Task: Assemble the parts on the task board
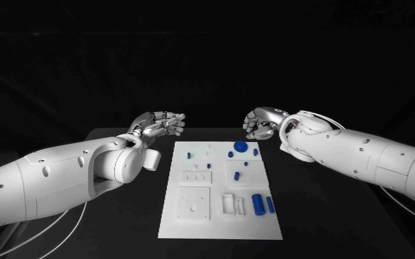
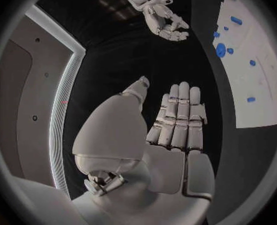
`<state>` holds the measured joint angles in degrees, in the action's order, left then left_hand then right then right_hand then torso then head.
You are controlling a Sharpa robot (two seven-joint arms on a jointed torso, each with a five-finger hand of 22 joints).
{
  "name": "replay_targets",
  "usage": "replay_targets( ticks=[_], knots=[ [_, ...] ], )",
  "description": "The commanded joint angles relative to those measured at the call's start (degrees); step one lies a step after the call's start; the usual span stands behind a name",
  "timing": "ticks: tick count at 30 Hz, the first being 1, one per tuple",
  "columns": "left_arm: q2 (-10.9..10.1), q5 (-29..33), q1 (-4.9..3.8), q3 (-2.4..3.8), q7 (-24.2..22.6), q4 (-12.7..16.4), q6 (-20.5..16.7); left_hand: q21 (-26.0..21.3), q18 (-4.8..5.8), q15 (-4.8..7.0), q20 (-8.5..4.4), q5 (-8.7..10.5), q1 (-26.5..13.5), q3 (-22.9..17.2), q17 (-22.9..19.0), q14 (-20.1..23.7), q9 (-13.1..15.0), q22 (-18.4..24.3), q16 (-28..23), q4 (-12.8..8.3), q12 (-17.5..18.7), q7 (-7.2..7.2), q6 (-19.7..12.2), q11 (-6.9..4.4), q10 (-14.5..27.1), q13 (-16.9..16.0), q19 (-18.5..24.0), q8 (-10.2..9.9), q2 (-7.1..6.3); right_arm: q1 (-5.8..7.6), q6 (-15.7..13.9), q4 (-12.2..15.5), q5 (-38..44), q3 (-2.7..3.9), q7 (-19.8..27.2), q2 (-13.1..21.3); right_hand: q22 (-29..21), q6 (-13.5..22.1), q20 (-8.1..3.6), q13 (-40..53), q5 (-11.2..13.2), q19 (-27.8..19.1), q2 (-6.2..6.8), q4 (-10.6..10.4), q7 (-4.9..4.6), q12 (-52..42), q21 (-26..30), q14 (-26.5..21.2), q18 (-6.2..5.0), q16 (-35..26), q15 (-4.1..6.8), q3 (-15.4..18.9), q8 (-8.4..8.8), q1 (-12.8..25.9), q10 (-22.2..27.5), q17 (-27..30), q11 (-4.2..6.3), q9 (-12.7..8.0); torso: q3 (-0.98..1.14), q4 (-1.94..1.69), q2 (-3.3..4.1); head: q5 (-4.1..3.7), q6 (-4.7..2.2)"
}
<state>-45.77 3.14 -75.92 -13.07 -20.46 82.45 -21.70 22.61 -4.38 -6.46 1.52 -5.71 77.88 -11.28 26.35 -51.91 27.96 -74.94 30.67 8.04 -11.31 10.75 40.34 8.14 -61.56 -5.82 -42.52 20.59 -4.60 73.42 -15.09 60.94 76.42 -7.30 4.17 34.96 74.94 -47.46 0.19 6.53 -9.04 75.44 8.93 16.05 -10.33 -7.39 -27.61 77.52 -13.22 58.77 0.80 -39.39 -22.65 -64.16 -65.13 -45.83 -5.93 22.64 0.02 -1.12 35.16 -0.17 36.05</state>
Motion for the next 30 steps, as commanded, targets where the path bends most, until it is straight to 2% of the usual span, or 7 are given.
replay_targets(
  ticks=[1, 6, 14, 25, 26, 28, 30],
  knots=[
    [-1.0, -0.4, -0.51, 0.39, -1.0, 2.1, 2.9, 0.1, -0.24, 0.03, -0.39, -0.25, 0.4, 0.4, -0.1, -0.5, -0.2, -0.9, -0.4, 0.1, 0.2, 0.7, 0.4, -0.12, -0.5, 0.1, -0.1, -0.3, 0.26, -0.02, 0.4, -0.4, 12.0, 0.14, -4.0, -1.0, 1.4, 0.0, -1.12, 0.0, 0.6, 1.7, 0.63, -0.1, -0.2, 0.6, -0.7, -0.2, -1.78, 1.6, -0.25, -0.3, 0.46, -0.3, 0.0, -0.7, -0.11, -0.1, 0.11, -0.69, 1.79, -0.62, -0.78],
    [-2.0, -0.1, -0.61, 1.02, -0.9, 4.8, 3.1, 0.0, 0.1, 0.11, -0.7, -0.15, 0.4, 1.5, -0.1, -0.8, -0.9, -0.8, -0.6, 1.0, 0.6, 0.69, 0.7, -0.14, -0.9, 0.5, -0.2, -0.5, 0.41, -0.35, 0.0, -0.8, 14.9, 0.15, -4.9, -2.4, 1.6, -0.3, -1.34, 0.0, 1.2, 4.1, 1.49, -0.6, -0.05, 1.4, -3.4, -1.0, -1.78, 3.6, -0.39, -0.9, 0.91, -0.5, -0.4, -0.8, -0.21, -0.3, 0.02, -1.1, 3.56, -1.09, -1.42],
    [-1.3, 0.1, -0.62, 1.05, -0.6, 4.8, 3.0, -0.1, 0.31, 0.15, -0.88, -0.09, 0.9, 2.4, -0.1, -0.9, -1.4, -0.8, -0.9, 1.9, 1.1, 0.7, 0.8, -0.1, -1.1, 0.9, -0.2, -0.8, 0.5, -1.21, -2.1, -1.5, 18.7, 0.16, -8.2, -4.2, 1.5, -0.6, -1.89, 0.1, 1.1, 4.4, 2.1, -0.8, 0.08, 2.2, -6.6, -1.3, -1.78, 5.2, -0.42, -1.4, 1.31, -0.5, -0.7, -0.2, -0.26, -0.3, -0.17, -1.57, 5.46, -1.31, -2.02],
    [-0.8, 0.7, -0.6, 1.04, -0.5, 4.5, 3.1, -0.2, 0.47, 0.2, -1.0, -0.07, 3.1, 4.4, 0.0, -1.1, -2.5, -0.8, -1.4, 4.2, 3.0, 0.92, 0.8, 0.89, 0.6, 1.8, -0.4, -1.1, 0.53, -1.6, -1.1, -2.6, 21.9, 0.16, -10.3, -5.5, 1.4, -0.4, -1.93, -0.1, 1.6, 4.3, 3.09, -1.4, 0.37, 3.1, -7.8, -1.5, -1.78, 6.2, -0.72, -1.8, 1.77, -0.4, -0.2, 0.3, -0.54, -0.4, -0.54, -1.68, 7.04, -1.49, -2.49],
    [-0.8, 0.7, -0.6, 1.04, -0.5, 4.6, 3.1, -0.2, 0.48, 0.21, -1.01, -0.07, 3.3, 4.6, 0.0, -1.1, -2.5, -0.8, -1.4, 4.4, 3.1, 0.92, 0.8, 0.94, 0.7, 1.9, -0.4, -1.2, 0.53, -1.63, -1.2, -2.6, 22.0, 0.16, -10.4, -5.6, 1.4, -0.4, -1.92, -0.1, 1.7, 4.2, 3.13, -1.5, 0.39, 3.2, -7.9, -1.5, -1.78, 6.2, -0.74, -1.8, 1.78, -0.4, -0.2, 0.4, -0.56, -0.4, -0.55, -1.77, 7.19, -1.55, -2.59],
    [-0.8, 0.7, -0.6, 1.04, -0.4, 4.7, 3.3, -0.2, 0.49, 0.21, -1.01, -0.07, 3.7, 5.0, 0.0, -1.1, -2.7, -0.8, -1.5, 5.0, 3.5, 0.96, 0.7, 1.09, 1.1, 1.9, -0.4, -1.2, 0.51, -1.77, -1.0, -2.7, 22.6, 0.16, -10.7, -5.7, 1.4, -0.3, -1.9, -0.1, 1.8, 4.2, 3.23, -1.6, 0.43, 3.3, -8.0, -1.5, -1.78, 6.3, -0.78, -1.9, 1.84, -0.4, -0.1, 0.5, -0.6, -0.4, -0.58, -2.34, 7.38, -2.11, -2.75],
    [-0.8, 0.7, -0.6, 1.04, -0.4, 4.8, 3.3, -0.3, 0.51, 0.21, -1.03, -0.06, 5.2, 6.2, 0.2, -1.2, -3.1, -0.8, -1.7, 6.7, 3.8, 0.96, 0.8, 1.12, 1.1, 1.8, -0.5, -1.1, 0.61, -1.85, -1.2, -3.0, 22.6, 0.16, -10.7, -5.9, 1.4, -0.3, -1.89, -0.2, 1.9, 4.2, 3.27, -1.7, 0.45, 3.4, -8.1, -1.6, -1.78, 6.4, -0.82, -2.0, 1.9, -0.4, 0.0, 0.6, -0.64, -0.4, -0.64, -2.38, 7.8, -1.96, -3.27]
  ],
)
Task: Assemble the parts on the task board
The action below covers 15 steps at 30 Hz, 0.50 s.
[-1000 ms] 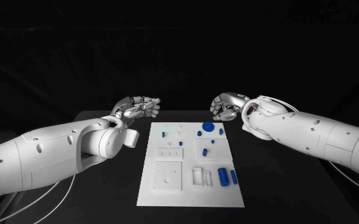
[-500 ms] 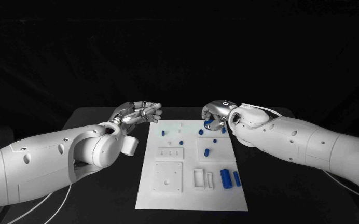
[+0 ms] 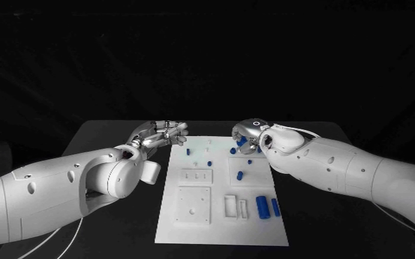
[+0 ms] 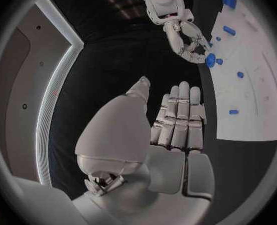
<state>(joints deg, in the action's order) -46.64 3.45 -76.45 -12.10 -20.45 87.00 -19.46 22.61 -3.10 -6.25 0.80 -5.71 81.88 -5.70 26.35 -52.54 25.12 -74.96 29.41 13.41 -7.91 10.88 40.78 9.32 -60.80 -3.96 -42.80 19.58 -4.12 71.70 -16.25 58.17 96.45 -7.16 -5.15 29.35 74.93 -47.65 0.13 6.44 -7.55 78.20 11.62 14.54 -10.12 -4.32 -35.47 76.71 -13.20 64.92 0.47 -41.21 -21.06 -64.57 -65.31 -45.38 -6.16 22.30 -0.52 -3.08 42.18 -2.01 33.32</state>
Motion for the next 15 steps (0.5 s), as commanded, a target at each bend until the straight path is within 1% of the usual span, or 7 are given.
replay_targets(
  ticks=[1, 2, 3, 7, 11, 15],
  knots=[
    [0.2, 0.4, -0.07, 0.07, -0.4, 0.3, 1.1, -0.2, -0.76, 0.01, -0.3, -0.05, 1.5, 0.9, 0.2, -0.6, -0.3, -0.8, -0.4, 1.7, 0.5, 0.83, 0.4, -0.05, 0.3, 0.0, -0.2, -0.1, 0.16, -0.22, -0.2, -0.4, 2.5, 0.01, -1.4, -0.4, 1.4, -0.1, -1.84, -0.1, 0.5, 1.4, 0.6, -0.2, 0.27, 0.3, -0.2, -0.8, -1.8, 0.3, -0.5, -0.2, 0.32, 0.0, 0.2, 0.1, -0.42, -0.1, -0.09, -0.41, 0.84, -0.11, -0.62],
    [0.2, 0.4, -0.07, 0.07, -0.4, 0.4, 1.1, -0.2, -0.74, -0.01, -0.28, -0.06, 2.3, 1.6, 0.3, -0.6, -0.5, -0.9, -0.5, 2.6, 0.6, 0.83, 0.4, -0.04, 0.2, -0.1, -0.2, -0.1, 0.22, -0.34, -0.3, -0.6, 2.5, 0.01, -1.3, -0.5, 1.4, -0.1, -1.84, -0.1, 0.5, 1.4, 0.61, -0.3, 0.28, 0.3, -0.3, -0.8, -1.8, 0.4, -0.5, -0.2, 0.33, 0.0, 0.2, 0.2, -0.43, -0.1, -0.13, -0.43, 0.97, -0.13, -0.78],
    [0.1, 0.4, -0.07, 0.07, -0.3, 0.5, 1.2, -0.2, -0.73, -0.04, -0.27, -0.04, 2.6, 1.9, 0.3, -0.6, -0.5, -0.9, -0.6, 2.9, 0.6, 0.83, 0.4, -0.05, 0.1, -0.1, -0.2, 0.0, 0.27, -0.41, -0.4, -0.7, 2.5, 0.01, -1.3, -0.7, 1.4, -0.1, -1.83, -0.1, 0.6, 1.4, 0.62, -0.3, 0.3, 0.3, -0.3, -0.8, -1.8, 0.4, -0.51, -0.2, 0.34, 0.0, 0.2, 0.2, -0.43, -0.1, -0.16, -0.47, 1.07, -0.18, -0.89],
    [0.1, 0.4, -0.07, 0.08, -0.4, 0.7, 1.4, -0.3, -0.68, -0.13, -0.2, -0.02, 2.8, 2.3, 0.3, -0.4, -0.6, -0.9, -0.8, 3.1, 0.5, 0.78, 0.6, -0.11, -0.2, -0.1, -0.1, 0.1, 0.44, -0.63, -0.6, -0.8, 2.5, 0.01, -1.2, -1.2, 1.3, -0.2, -1.84, -0.1, 0.8, 1.3, 0.56, -0.5, 0.33, 0.3, -0.4, -0.8, -1.8, 0.5, -0.49, -0.4, 0.34, -0.1, 0.1, 0.4, -0.42, -0.1, -0.19, -0.38, 1.44, -0.07, -0.9],
    [0.1, 0.4, -0.07, 0.08, -0.4, 0.9, 1.3, -0.3, -0.67, -0.17, -0.17, -0.02, 2.9, 2.5, 0.3, -0.3, -0.6, -0.9, -0.8, 3.1, 0.5, 0.74, 0.7, -0.18, -0.4, -0.2, 0.0, 0.2, 0.54, -0.85, -0.4, -0.8, 2.5, 0.01, -1.1, -1.6, 1.3, -0.3, -1.85, -0.1, 1.1, 1.3, 0.5, -0.6, 0.38, 0.3, -0.5, -0.9, -1.8, 0.7, -0.45, -0.6, 0.31, -0.2, -0.1, 0.5, -0.37, 0.0, -0.22, -0.49, 1.82, -0.11, -0.98],
    [0.1, 0.4, -0.08, 0.08, -0.4, 1.0, 1.3, -0.3, -0.66, -0.18, -0.16, -0.02, 2.9, 2.6, 0.3, -0.3, -0.6, -0.9, -0.9, 3.1, 0.5, 0.74, 0.7, -0.19, -0.4, -0.2, 0.0, 0.2, 0.55, -1.09, 0.1, -1.1, 2.5, 0.0, -1.1, -1.8, 1.3, -0.6, -1.85, 0.0, 1.6, 1.2, 0.39, -0.8, 0.46, 0.2, -0.7, -1.0, -1.8, 1.0, -0.33, -0.7, 0.22, -0.2, -0.5, 0.8, -0.24, 0.0, -0.29, -0.59, 2.09, -0.09, -1.03]
  ],
)
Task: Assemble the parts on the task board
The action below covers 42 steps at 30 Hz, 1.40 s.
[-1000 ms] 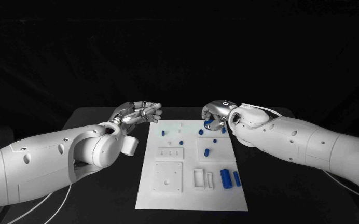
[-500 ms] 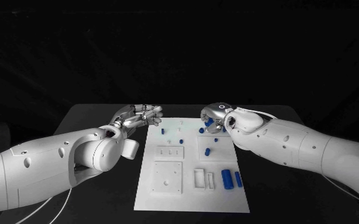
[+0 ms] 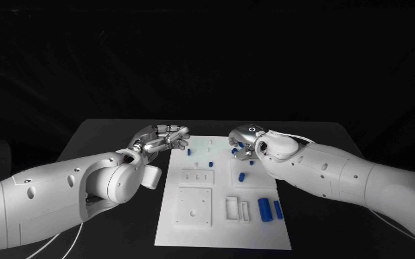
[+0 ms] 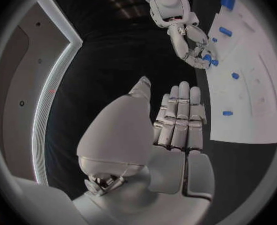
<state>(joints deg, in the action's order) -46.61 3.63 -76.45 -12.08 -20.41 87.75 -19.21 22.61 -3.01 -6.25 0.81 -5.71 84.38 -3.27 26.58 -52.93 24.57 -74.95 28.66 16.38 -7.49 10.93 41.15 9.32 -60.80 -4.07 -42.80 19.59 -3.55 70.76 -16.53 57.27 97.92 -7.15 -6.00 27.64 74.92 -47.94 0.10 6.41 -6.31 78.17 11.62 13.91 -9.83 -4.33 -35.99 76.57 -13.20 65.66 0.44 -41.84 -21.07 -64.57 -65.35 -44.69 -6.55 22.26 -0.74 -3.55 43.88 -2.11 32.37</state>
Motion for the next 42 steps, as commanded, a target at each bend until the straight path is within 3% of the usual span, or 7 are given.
replay_targets(
  ticks=[1, 5, 15, 24, 35, 42],
  knots=[
    [0.1, 0.3, -0.07, 0.07, -0.4, 0.2, 1.0, -0.3, -0.75, -0.18, -0.16, -0.02, 0.5, 0.1, 0.0, 0.1, -0.1, -0.9, -0.1, 0.2, 0.1, 0.68, 0.3, -0.19, -0.4, -0.1, 0.0, 0.2, 0.0, -0.25, 0.5, -0.3, 1.1, 0.0, -0.3, -0.1, 1.3, -0.4, -1.81, 0.1, 0.4, 1.2, 0.37, -0.2, 0.2, 0.1, -0.2, -0.8, -1.8, 0.3, -0.28, -0.1, 0.19, -0.2, -0.6, 0.1, 0.17, 0.1, -0.08, -0.15, 0.43, -0.05, -0.07],
    [-0.3, 0.3, -0.09, 0.07, -0.3, 0.4, 1.0, -0.4, -0.75, -0.2, -0.15, 0.0, 0.5, 0.2, 0.0, 0.1, -0.1, -0.9, -0.1, 0.2, 0.1, 0.68, 0.4, -0.19, -0.4, -0.1, 0.0, 0.2, 0.01, -0.55, 0.8, -1.0, 1.7, 0.0, -0.9, -0.2, 1.3, -1.1, -1.85, 0.3, 1.1, 1.1, -0.04, -0.2, 0.39, -0.1, -0.5, -0.9, -1.8, 0.6, 0.01, -0.4, -0.05, -0.3, -1.5, 0.5, 0.47, 0.2, -0.08, -0.03, 0.77, 0.0, 0.09],
    [-0.3, 0.3, -0.1, 0.07, -0.1, 0.2, 1.2, -0.4, -0.73, -0.25, -0.1, 0.08, 0.5, 0.4, 0.0, 0.2, -0.1, -0.9, -0.2, 0.2, 0.1, 0.68, 0.4, -0.19, -0.4, 0.0, 0.1, 0.2, 0.05, -0.63, -0.4, -1.0, 2.8, 0.0, -2.5, 0.1, 1.3, -1.8, -1.82, 0.6, 1.8, 1.1, -0.29, -0.7, 0.55, -0.2, -1.0, -1.1, -1.8, 1.0, 0.28, -0.9, -0.18, 0.0, -2.3, 1.1, 0.75, 0.4, -0.04, 0.06, 1.33, 0.12, -0.41],
    [-0.2, 0.4, -0.1, 0.08, -0.1, 0.2, 1.2, -0.4, -0.73, -0.28, -0.07, 0.17, 0.5, 0.6, 0.0, 0.3, -0.2, -0.9, -0.3, 0.2, 0.2, 0.69, 0.4, -0.18, -0.4, 0.0, 0.1, 0.2, 0.1, -0.62, -3.3, -0.2, 2.9, 0.01, -2.6, 0.6, 1.3, -2.3, -1.86, 0.7, 1.6, 1.0, -0.26, -0.7, 0.69, -0.3, -1.3, -1.1, -1.8, 1.3, 0.45, -1.5, -0.25, -0.2, -2.8, 1.4, 0.93, 0.4, -0.01, 0.21, 1.81, 0.16, -0.76],
    [-0.2, 0.4, -0.1, 0.08, 0.1, 0.1, 1.3, -0.4, -0.73, -0.28, -0.06, 0.28, 0.5, 0.7, 0.0, 0.3, -0.2, -0.9, -0.3, 0.2, 0.2, 0.69, 0.3, -0.19, -0.4, 0.0, 0.2, 0.2, 0.12, -0.62, -2.2, -0.3, 2.5, 0.01, -2.2, 0.3, 1.5, -4.0, -2.21, 1.8, 2.1, 1.7, -0.46, -0.4, 1.12, -0.9, -3.0, -1.3, -1.8, 1.9, 1.21, -1.9, -0.68, -0.1, -5.0, 2.4, 1.71, 0.8, -0.05, 0.13, 2.11, 0.17, -0.82],
    [-0.1, 0.4, -0.1, 0.08, 0.3, 0.0, 1.4, -0.4, -0.74, -0.28, -0.07, 0.32, 0.5, 0.7, 0.1, 0.2, -0.2, -0.9, -0.3, 0.2, 0.2, 0.69, 0.3, -0.19, -0.4, 0.0, 0.1, 0.2, 0.14, -0.62, -3.2, 0.2, 1.8, 0.01, -2.1, 0.3, 1.5, -4.8, -2.3, 2.5, 2.5, 1.5, -0.43, -0.7, 1.32, -1.2, -4.1, -1.3, -1.8, 2.1, 1.57, -1.9, -0.77, 0.7, -6.0, 3.0, 2.08, 0.9, -0.11, 0.22, 2.15, 0.21, -0.87]
  ],
)
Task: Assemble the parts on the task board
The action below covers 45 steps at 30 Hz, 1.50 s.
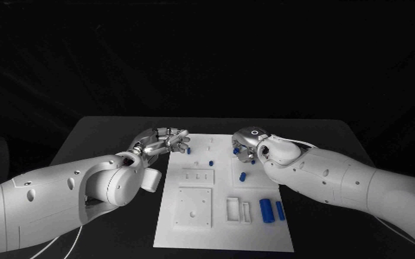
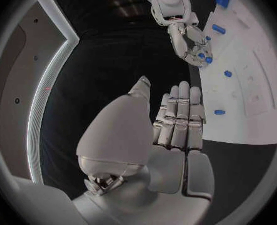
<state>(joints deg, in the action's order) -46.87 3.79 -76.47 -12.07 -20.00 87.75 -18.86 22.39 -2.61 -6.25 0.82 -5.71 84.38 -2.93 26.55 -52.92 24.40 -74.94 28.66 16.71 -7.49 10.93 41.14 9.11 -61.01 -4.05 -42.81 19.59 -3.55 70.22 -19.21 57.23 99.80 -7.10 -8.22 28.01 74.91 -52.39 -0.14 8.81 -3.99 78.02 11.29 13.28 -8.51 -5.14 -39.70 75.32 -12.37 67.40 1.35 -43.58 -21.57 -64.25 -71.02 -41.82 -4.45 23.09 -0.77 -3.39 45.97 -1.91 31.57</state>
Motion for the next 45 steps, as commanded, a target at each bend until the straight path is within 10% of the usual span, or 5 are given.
replay_targets(
  ticks=[1, 24, 39, 45],
  knots=[
    [0.1, 0.2, -0.08, 0.06, -0.1, 0.0, 1.1, -0.2, -1.14, -0.28, -0.08, 0.33, 0.5, 0.4, 0.1, 0.2, -0.1, -0.9, -0.3, -0.1, 0.2, 0.69, 0.3, 0.03, -0.2, 0.0, 0.1, 0.2, 0.15, -0.07, -0.6, 0.3, -0.1, -0.04, 0.1, 0.0, 1.5, -0.3, -2.07, 0.2, 0.2, 1.6, -0.07, -0.2, 0.01, -0.4, -0.4, -0.1, -2.63, 0.4, 0.67, -0.2, -0.25, 0.4, -0.4, 0.1, 0.0, 0.1, -0.09, 0.05, 0.09, 0.04, -0.15],
    [0.1, 0.2, -0.08, 0.06, 0.3, -0.1, 1.4, -0.2, -1.17, -0.26, -0.08, 0.65, 0.5, 0.7, 0.1, 0.1, -0.2, -0.9, -0.3, -0.1, 0.4, 0.74, 0.2, 0.07, 0.0, 0.0, 0.1, 0.2, 0.14, -0.06, -2.0, 0.4, -0.9, -0.04, 0.3, -0.4, 1.3, 0.7, -2.05, 1.0, 0.8, 0.8, 1.76, -1.6, -0.55, 0.9, -1.6, -0.3, -2.63, 0.8, 0.23, -0.5, 0.94, 1.2, 1.0, 1.2, -0.47, -0.2, -0.12, 0.12, 0.54, 0.23, -0.71],
    [0.3, 0.2, -0.08, 0.06, 0.4, -0.3, 1.3, -0.2, -1.2, -0.24, -0.1, 0.67, 0.6, 0.8, 0.2, 0.1, -0.2, -0.9, -0.3, -0.1, 0.4, 0.74, 0.2, 0.06, 0.0, 0.0, 0.1, 0.2, 0.16, -0.06, -2.9, 1.0, -2.8, 0.0, 0.5, -0.4, 1.6, -4.2, -2.76, 4.3, 1.2, 0.2, -3.48, 0.6, 1.65, -2.0, -5.2, -0.8, -2.63, 1.8, 2.48, -2.1, -1.78, -0.5, -4.3, 1.7, 1.83, 1.7, -0.1, 0.15, 0.69, 0.28, -0.94],
    [0.2, 0.2, -0.08, 0.06, 0.5, -0.3, 1.3, -0.2, -1.2, -0.24, -0.1, 0.67, 0.6, 0.8, 0.2, 0.1, -0.2, -0.9, -0.3, -0.1, 0.4, 0.74, 0.2, 0.06, 0.0, 0.0, 0.1, 0.2, 0.15, -0.06, -3.0, 0.8, -0.5, 0.01, -0.1, -0.4, 1.6, -4.6, -2.84, 4.8, 1.2, -0.1, -3.67, 1.0, 1.82, -2.3, -5.7, -0.9, -2.63, 1.8, 2.68, -2.2, -1.98, -0.4, -4.7, 1.8, 2.04, 2.0, -0.11, 0.21, 0.74, 0.31, -1.01]
  ],
)
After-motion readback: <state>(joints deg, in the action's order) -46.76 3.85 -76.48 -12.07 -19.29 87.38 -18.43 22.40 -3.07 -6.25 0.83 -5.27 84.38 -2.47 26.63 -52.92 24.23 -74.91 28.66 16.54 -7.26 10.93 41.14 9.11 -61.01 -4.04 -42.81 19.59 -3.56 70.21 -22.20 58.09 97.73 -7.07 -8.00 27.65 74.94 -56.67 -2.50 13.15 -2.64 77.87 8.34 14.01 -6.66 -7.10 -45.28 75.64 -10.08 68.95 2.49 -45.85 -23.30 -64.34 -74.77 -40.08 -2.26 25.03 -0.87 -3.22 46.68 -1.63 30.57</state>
